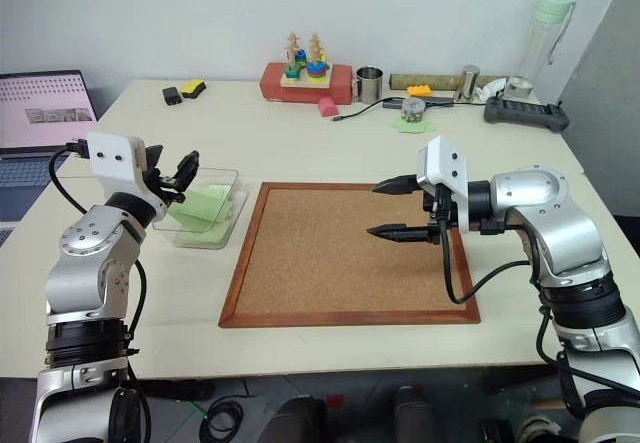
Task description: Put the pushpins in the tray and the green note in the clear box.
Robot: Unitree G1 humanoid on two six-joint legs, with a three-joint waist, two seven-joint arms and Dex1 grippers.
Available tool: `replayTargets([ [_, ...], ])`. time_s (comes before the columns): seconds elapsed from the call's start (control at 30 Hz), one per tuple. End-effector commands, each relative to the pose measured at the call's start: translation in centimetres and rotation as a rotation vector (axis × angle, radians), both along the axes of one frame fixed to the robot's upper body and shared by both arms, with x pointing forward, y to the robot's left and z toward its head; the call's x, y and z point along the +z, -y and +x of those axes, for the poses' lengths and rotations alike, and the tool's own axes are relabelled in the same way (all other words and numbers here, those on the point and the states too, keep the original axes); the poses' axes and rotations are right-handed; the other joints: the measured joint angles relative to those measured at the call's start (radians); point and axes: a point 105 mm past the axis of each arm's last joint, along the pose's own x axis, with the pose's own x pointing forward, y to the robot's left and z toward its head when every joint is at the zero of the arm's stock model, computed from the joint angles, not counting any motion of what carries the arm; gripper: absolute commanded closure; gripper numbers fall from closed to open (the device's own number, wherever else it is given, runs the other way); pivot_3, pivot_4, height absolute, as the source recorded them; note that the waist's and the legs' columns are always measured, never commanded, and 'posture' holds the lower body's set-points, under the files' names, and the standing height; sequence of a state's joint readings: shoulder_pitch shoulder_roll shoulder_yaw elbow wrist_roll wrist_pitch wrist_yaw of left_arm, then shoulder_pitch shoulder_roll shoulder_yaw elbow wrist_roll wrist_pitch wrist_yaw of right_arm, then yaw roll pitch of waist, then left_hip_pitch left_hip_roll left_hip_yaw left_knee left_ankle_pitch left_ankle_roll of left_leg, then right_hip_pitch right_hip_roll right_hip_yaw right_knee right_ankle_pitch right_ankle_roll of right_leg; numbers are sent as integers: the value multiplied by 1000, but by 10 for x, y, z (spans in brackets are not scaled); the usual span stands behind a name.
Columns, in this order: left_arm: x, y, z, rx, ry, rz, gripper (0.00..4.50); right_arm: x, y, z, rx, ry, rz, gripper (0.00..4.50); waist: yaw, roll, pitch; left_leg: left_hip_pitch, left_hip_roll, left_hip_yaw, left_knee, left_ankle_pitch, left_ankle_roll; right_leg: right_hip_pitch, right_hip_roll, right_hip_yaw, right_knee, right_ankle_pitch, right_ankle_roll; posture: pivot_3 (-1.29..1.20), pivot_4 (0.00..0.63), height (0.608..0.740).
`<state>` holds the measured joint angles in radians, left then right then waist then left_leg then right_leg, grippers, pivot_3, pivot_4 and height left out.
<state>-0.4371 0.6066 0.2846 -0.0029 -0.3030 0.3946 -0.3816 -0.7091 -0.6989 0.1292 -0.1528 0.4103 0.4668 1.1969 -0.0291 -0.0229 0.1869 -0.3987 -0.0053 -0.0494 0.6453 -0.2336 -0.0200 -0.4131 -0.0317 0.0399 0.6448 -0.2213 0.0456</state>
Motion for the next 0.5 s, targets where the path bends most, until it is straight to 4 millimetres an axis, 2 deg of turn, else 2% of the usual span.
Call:
replayTargets([
  [0.03, 20, -4, -32, -125, -36, 119, 749, 12, 13, 0, -41, 40, 4, 1162, -4, 0, 0, 0, 0, 0, 0, 0, 0, 0, 0, 0, 0, 0, 0, 0, 150, 740],
  [0.17, 12, -24, -75, -215, -184, 285, 749, 5, 47, 5, -154, 41, -58, 1162, -10, -1, 0, 0, 2, 1, -2, 0, 0, -3, 0, 1, 1, -1, -2, 0, 150, 740],
  [0.27, -5, -46, -106, -236, -339, 371, 749, -4, 77, 2, -233, 11, -138, 1162, -4, 0, 0, -1, 4, 4, -3, -1, -1, -6, -2, 1, 2, -3, -4, 0, 150, 740],
  [0.4, -25, -67, -133, -240, -477, 430, 749, -8, 121, 0, -344, -11, -207, 1162, 1, 0, 1, -1, 5, 8, -3, -1, -1, -6, -4, 1, 1, -10, -6, 0, 150, 740],
  [0.5, -25, -71, -141, -262, -497, 419, 749, -7, 154, -3, -434, -34, -235, 1162, 4, 0, 1, -1, 5, 9, -1, -1, 0, -6, -5, 1, 1, -10, -5, 0, 150, 740],
])
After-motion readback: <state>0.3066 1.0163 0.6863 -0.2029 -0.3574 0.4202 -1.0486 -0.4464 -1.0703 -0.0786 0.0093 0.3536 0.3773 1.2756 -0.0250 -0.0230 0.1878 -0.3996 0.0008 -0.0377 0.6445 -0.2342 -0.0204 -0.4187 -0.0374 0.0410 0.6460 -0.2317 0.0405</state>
